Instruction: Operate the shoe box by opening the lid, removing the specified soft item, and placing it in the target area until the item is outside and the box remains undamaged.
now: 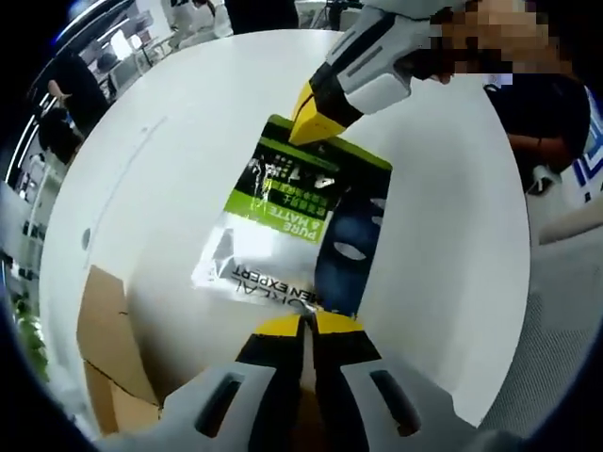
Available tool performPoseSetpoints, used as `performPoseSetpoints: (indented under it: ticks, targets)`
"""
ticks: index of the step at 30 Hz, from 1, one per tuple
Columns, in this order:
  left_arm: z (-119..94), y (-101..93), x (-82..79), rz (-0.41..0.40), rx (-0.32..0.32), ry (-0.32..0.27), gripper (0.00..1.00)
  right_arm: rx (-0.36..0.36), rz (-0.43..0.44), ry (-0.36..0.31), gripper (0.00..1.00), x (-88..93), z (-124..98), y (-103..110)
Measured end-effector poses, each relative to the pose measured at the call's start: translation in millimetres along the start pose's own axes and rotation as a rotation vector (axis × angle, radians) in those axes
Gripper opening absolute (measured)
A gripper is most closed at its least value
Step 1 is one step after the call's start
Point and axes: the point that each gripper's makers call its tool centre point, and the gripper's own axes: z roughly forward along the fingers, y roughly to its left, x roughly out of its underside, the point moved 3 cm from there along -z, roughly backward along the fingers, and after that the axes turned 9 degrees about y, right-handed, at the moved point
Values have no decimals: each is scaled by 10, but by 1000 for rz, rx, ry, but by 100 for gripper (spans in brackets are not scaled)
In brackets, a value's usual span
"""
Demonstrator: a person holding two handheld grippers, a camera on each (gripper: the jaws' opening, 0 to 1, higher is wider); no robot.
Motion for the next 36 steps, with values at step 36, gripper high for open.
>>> performPoseSetpoints:
  ticks: [36]
  targets:
    - [-352,134,-44,27,-76,-89,18,18,62,-4,9,2,20,-30]
